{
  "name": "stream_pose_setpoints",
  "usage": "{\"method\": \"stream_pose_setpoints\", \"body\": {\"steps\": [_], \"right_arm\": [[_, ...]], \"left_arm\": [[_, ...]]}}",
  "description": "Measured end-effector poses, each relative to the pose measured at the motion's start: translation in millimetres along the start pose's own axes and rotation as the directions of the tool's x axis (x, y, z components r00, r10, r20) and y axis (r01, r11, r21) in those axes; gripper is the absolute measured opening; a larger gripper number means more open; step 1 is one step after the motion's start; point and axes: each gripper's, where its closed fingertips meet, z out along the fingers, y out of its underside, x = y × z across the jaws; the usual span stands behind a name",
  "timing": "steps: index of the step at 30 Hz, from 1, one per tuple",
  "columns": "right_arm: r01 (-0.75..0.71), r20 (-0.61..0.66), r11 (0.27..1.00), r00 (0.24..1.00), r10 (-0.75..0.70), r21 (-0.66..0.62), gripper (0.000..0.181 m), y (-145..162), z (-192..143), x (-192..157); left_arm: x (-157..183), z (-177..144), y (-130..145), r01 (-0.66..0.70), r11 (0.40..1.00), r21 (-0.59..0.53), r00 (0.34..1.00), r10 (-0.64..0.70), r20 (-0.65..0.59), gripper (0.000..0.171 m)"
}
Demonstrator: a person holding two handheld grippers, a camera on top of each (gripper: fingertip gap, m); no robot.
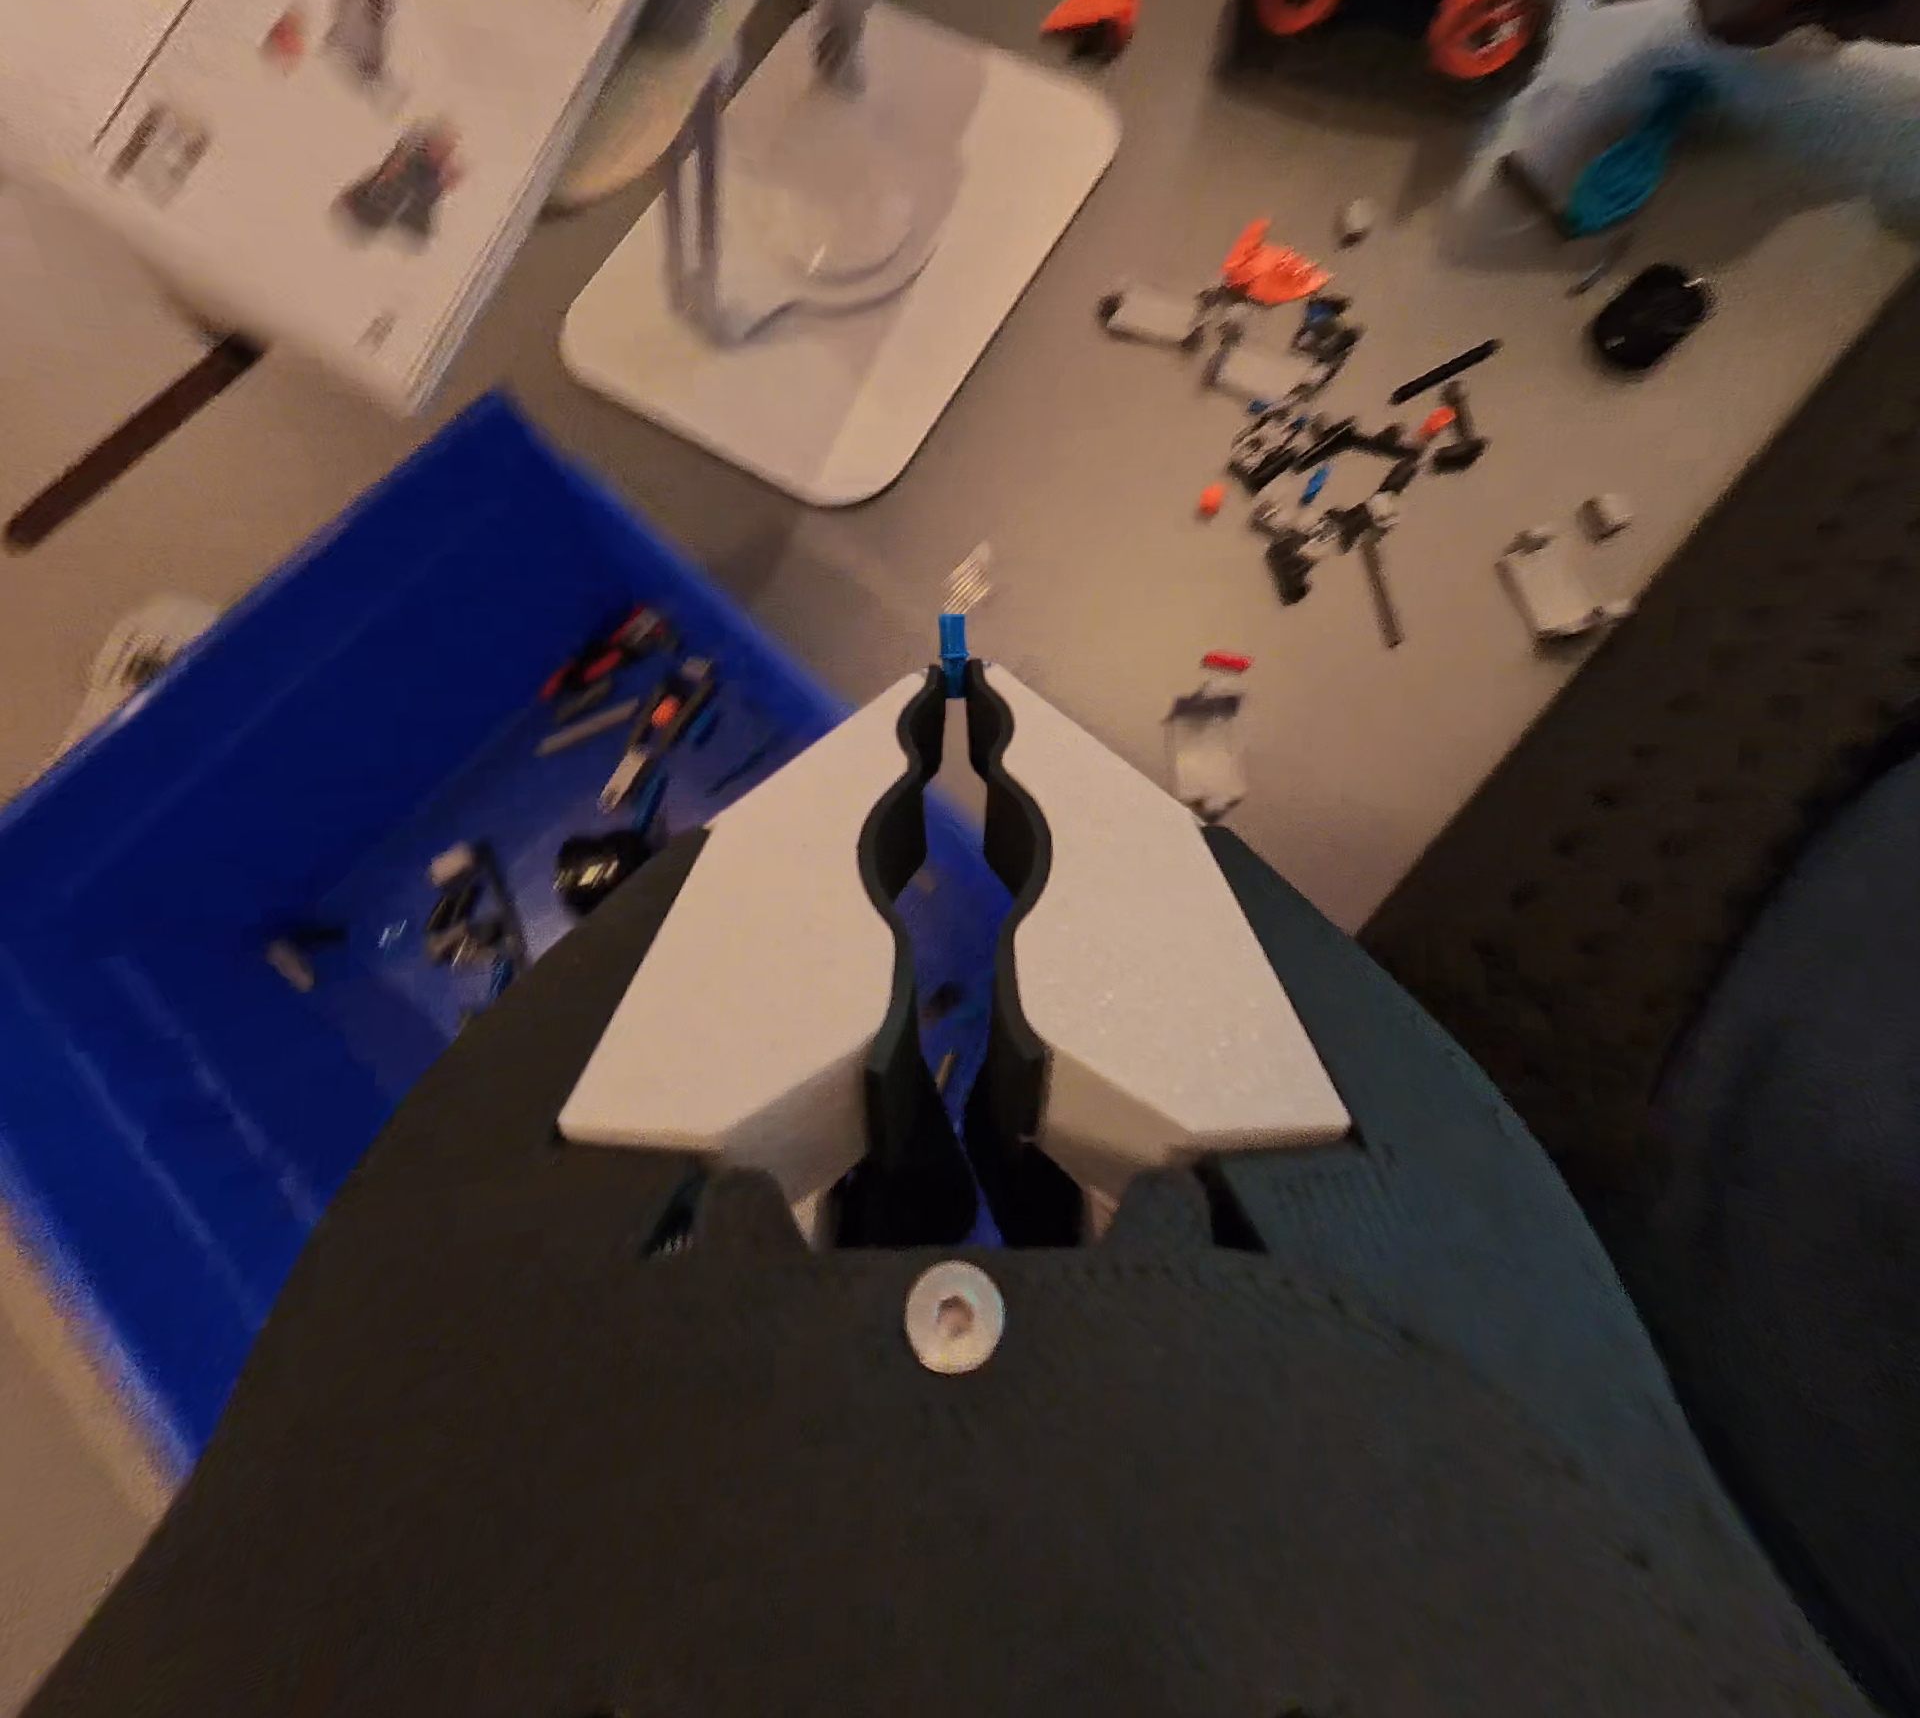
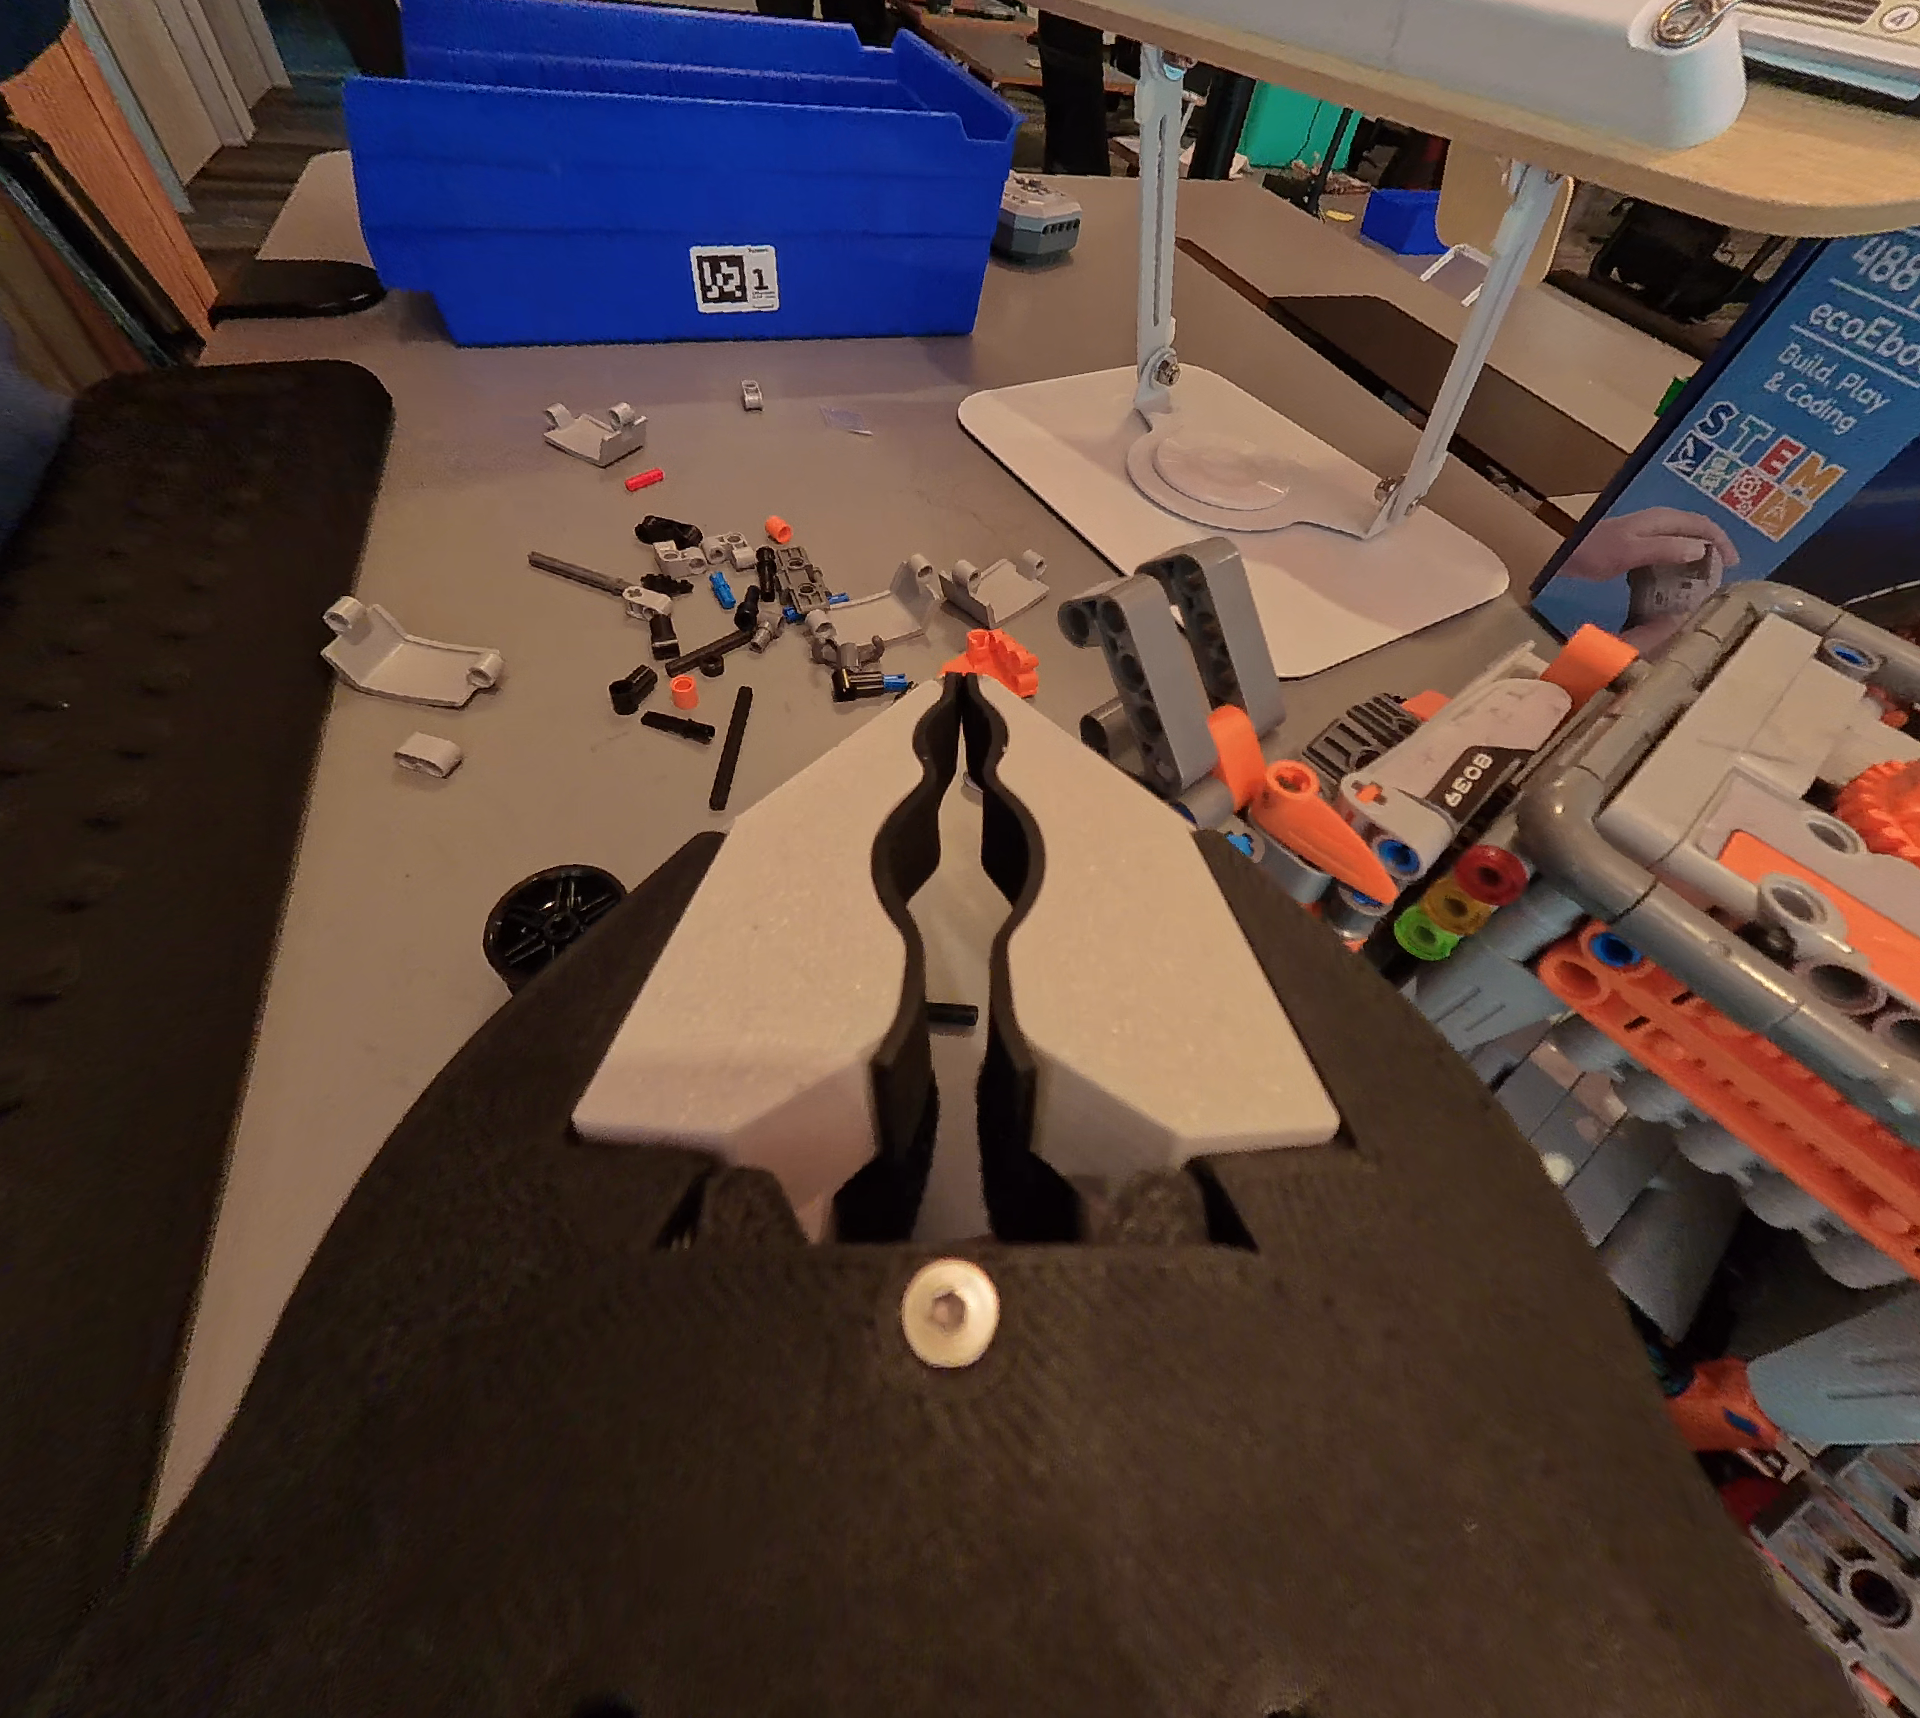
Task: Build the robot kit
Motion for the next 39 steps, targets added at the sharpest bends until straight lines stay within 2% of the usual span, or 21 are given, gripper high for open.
{"method": "stream_pose_setpoints", "body": {"steps": [4,5,7,9,12,19,23,28,31,33,35,37,39], "right_arm": [[0.011,0.004,1.0,1.0,-0.011,-0.002,0.0,-1,0,-2],[0.014,0.005,1.0,1.0,-0.014,-0.004,0.0,-1,0,-3],[0.015,0.009,1.0,1.0,-0.015,0.001,0.0,-2,-2,-4],[0.013,0.01,1.0,1.0,-0.013,0.01,0.0,-3,-4,-4],[0.016,0.013,1.0,1.0,-0.016,0.024,0.0,-7,-5,-5],[0.02,0.023,0.999,1.0,-0.02,0.029,0.0,-9,-4,-7],[0.022,0.021,0.999,1.0,-0.023,0.034,0.0,-10,-6,-7],[0.021,0.02,0.999,1.0,-0.021,0.04,0.0,-11,-6,-7],[0.012,0.018,0.999,1.0,-0.013,0.04,0.0,-9,-5,-5],[0.008,0.017,0.999,1.0,-0.009,0.037,0.0,-8,-5,-4],[0.004,0.018,0.999,1.0,-0.004,0.033,0.0,-7,-3,-4],[0.004,0.019,1.0,1.0,-0.004,0.023,0.0,-5,-2,-3],[0.003,0.019,1.0,1.0,-0.004,0.018,0.0,-4,-1,-4]], "left_arm": [[74,49,-34,-0.092,0.996,0.021,0.98,0.095,-0.173,0.001],[94,63,-35,-0.109,0.994,0.003,0.966,0.107,-0.234,0.002],[114,94,-26,-0.214,0.973,-0.084,0.959,0.193,-0.21,0.002],[139,113,-19,-0.277,0.953,-0.122,0.933,0.237,-0.27,0.002],[140,138,-4,-0.309,0.932,-0.189,0.932,0.257,-0.254,0.002],[138,158,16,-0.232,0.939,-0.254,0.946,0.157,-0.284,0.002],[138,163,20,-0.191,0.948,-0.253,0.952,0.117,-0.281,0.014],[138,153,10,-0.176,0.963,-0.202,0.958,0.12,-0.261,0.02],[141,122,-12,-0.129,0.987,-0.097,0.952,0.097,-0.289,0.014],[132,93,-23,-0.089,0.995,-0.043,0.953,0.073,-0.293,0.016],[114,65,-28,-0.05,0.999,-0.022,0.962,0.042,-0.271,0.02],[79,37,-25,-0.018,1.0,-0.011,0.983,0.015,-0.184,0.021],[41,11,-11,0.016,0.999,-0.028,0.997,-0.018,-0.08,0.024]]}}
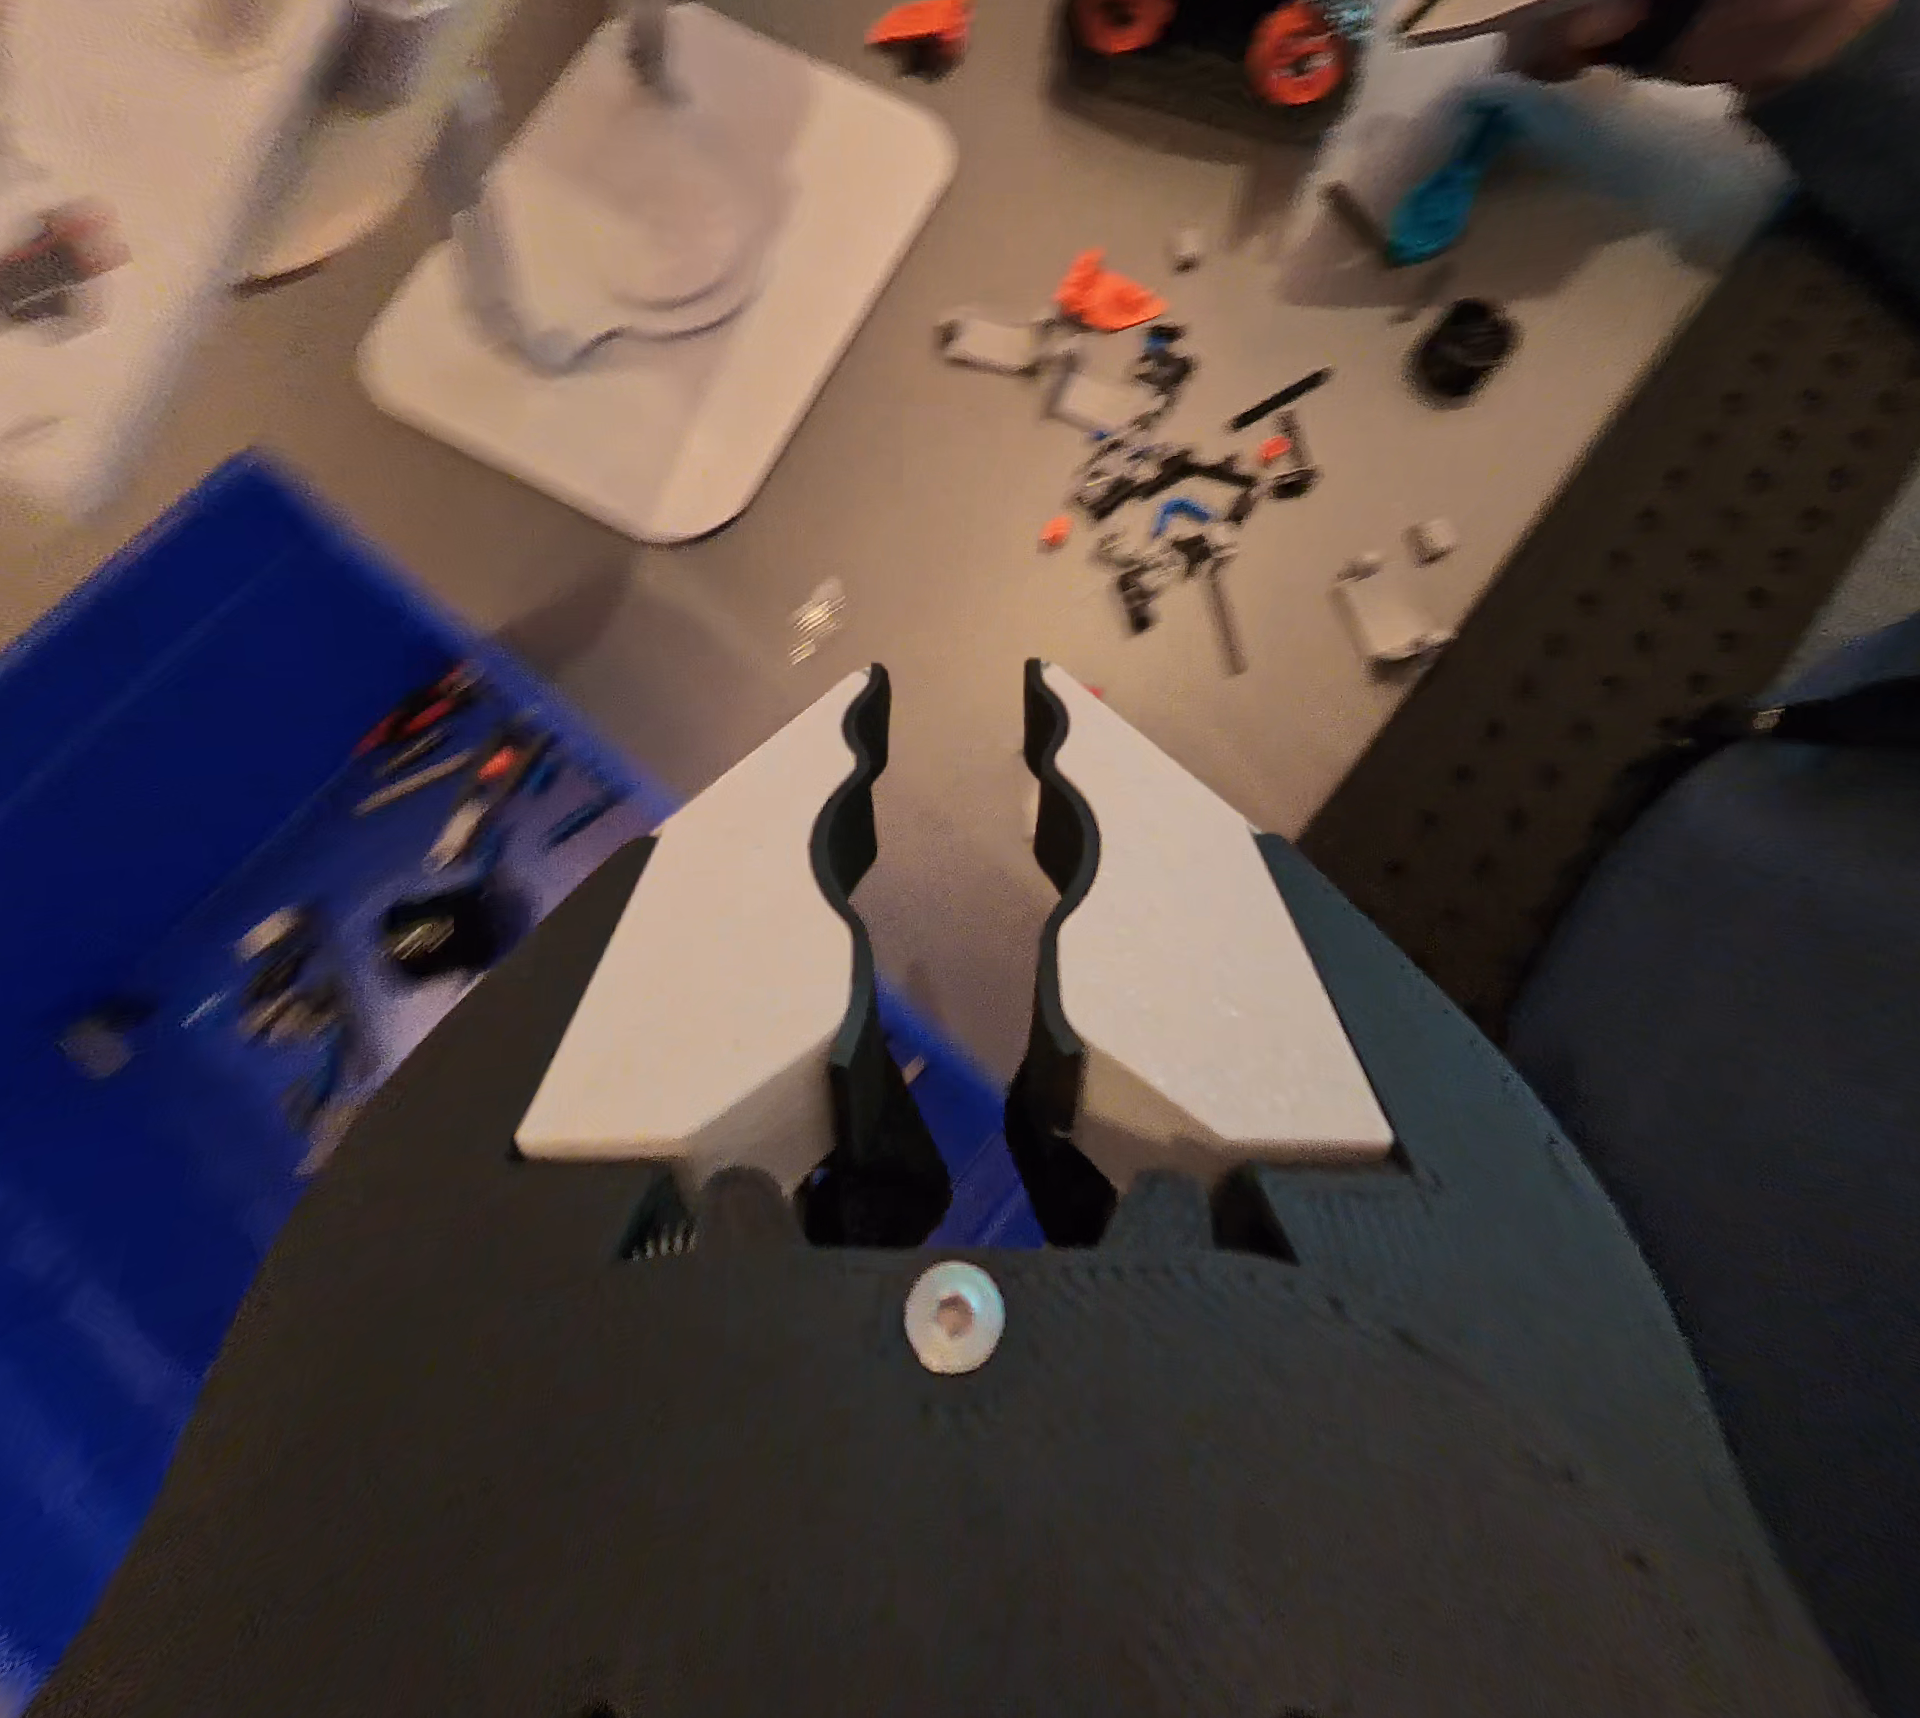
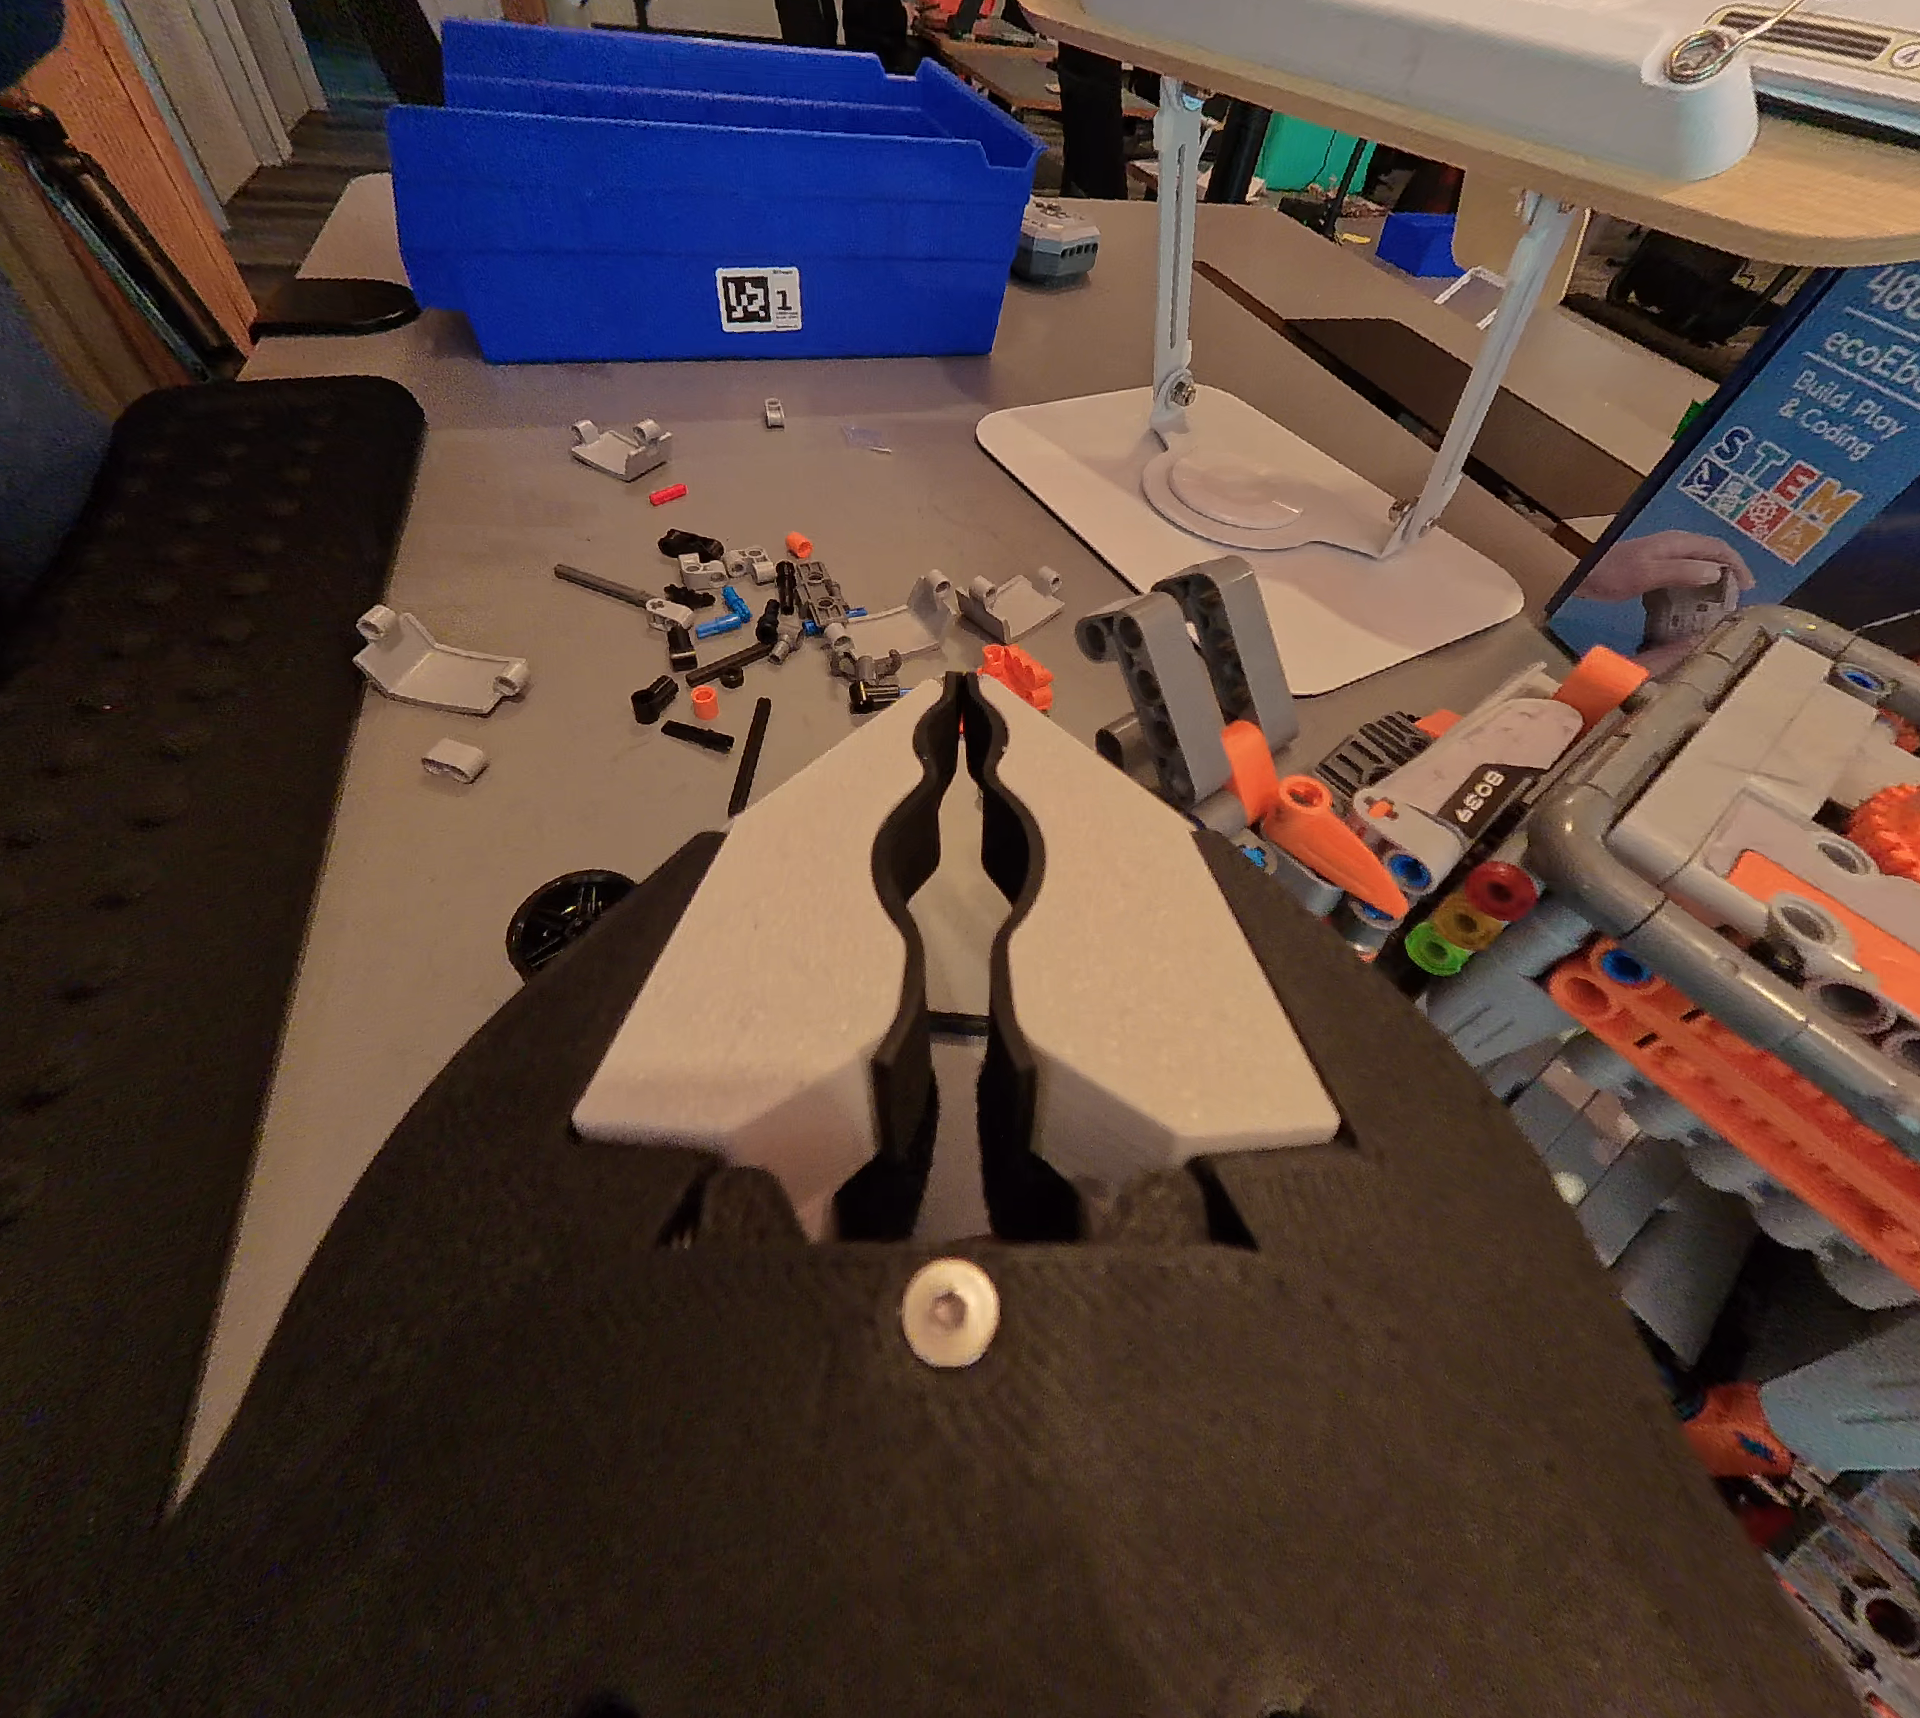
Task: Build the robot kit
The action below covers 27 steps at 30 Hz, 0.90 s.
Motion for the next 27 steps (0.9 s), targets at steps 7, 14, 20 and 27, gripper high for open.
{"method": "stream_pose_setpoints", "body": {"steps": [7,14,20,27], "right_arm": [[-0.001,0.001,1.0,1.0,0.001,-0.006,0.0,1,1,0],[-0.003,0.001,1.0,1.0,0.003,-0.007,0.0,2,0,0],[-0.001,0.0,1.0,1.0,0.001,-0.001,0.0,1,-1,0],[-0.001,0.0,1.0,1.0,0.001,-0.001,0.0,1,-1,1]], "left_arm": [[-84,-36,115,0.192,0.936,-0.294,0.969,-0.133,0.209,0.02],[-96,-5,179,0.302,0.831,-0.468,0.949,-0.215,0.229,0.021],[-102,5,198,0.349,0.792,-0.501,0.935,-0.256,0.247,0.021],[-107,8,196,0.371,0.802,-0.468,0.925,-0.277,0.259,0.014]]}}
